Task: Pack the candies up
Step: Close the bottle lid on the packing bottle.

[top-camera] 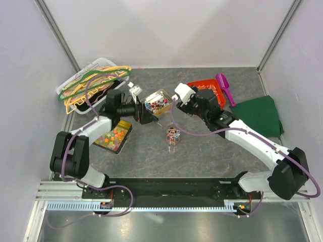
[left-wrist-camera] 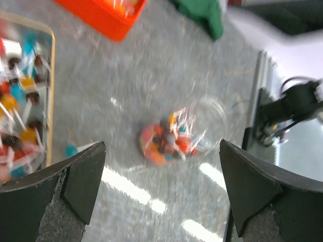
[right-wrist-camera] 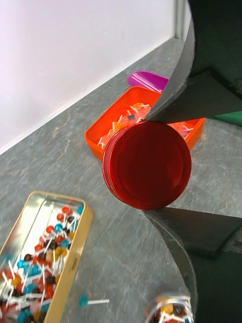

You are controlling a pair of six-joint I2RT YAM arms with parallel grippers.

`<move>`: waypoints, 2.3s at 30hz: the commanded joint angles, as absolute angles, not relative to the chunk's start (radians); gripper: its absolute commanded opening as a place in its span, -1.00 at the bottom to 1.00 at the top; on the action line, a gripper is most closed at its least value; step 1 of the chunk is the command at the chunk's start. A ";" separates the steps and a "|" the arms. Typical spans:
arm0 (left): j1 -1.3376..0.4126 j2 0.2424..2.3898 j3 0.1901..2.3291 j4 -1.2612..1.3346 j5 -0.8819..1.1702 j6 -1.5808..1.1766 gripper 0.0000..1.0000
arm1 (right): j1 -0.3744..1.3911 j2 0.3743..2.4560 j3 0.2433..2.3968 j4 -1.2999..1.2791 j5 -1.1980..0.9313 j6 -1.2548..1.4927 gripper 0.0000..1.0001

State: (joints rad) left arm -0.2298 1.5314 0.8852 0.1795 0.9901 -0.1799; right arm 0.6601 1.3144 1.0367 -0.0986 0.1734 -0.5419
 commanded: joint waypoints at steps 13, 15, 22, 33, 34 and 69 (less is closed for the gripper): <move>-0.500 1.450 0.486 0.788 0.664 0.032 0.99 | 0.560 1.281 1.124 -0.150 0.057 -0.453 0.11; -0.540 1.479 0.450 0.877 0.646 0.034 0.99 | 0.560 1.293 1.134 -0.169 0.040 -0.445 0.11; -0.587 1.584 0.410 1.026 0.604 0.032 0.99 | 0.560 1.292 1.132 -0.181 0.031 -0.446 0.12; -0.627 1.825 0.423 1.308 0.635 0.009 0.99 | 0.558 1.296 1.161 -0.328 -0.112 -0.494 0.14; -0.630 1.839 0.425 1.337 0.640 -0.020 0.99 | 0.560 1.298 1.169 -0.339 -0.132 -0.498 0.14; -0.719 2.072 0.509 1.598 0.551 -0.009 -0.02 | 0.615 1.393 1.276 -0.684 -0.468 -0.640 0.13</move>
State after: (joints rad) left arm -0.6876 2.0556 0.5293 1.3643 0.5838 -0.0795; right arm 0.6102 1.3773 1.2137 -0.6140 -0.3470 -0.6022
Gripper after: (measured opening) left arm 0.777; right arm 0.684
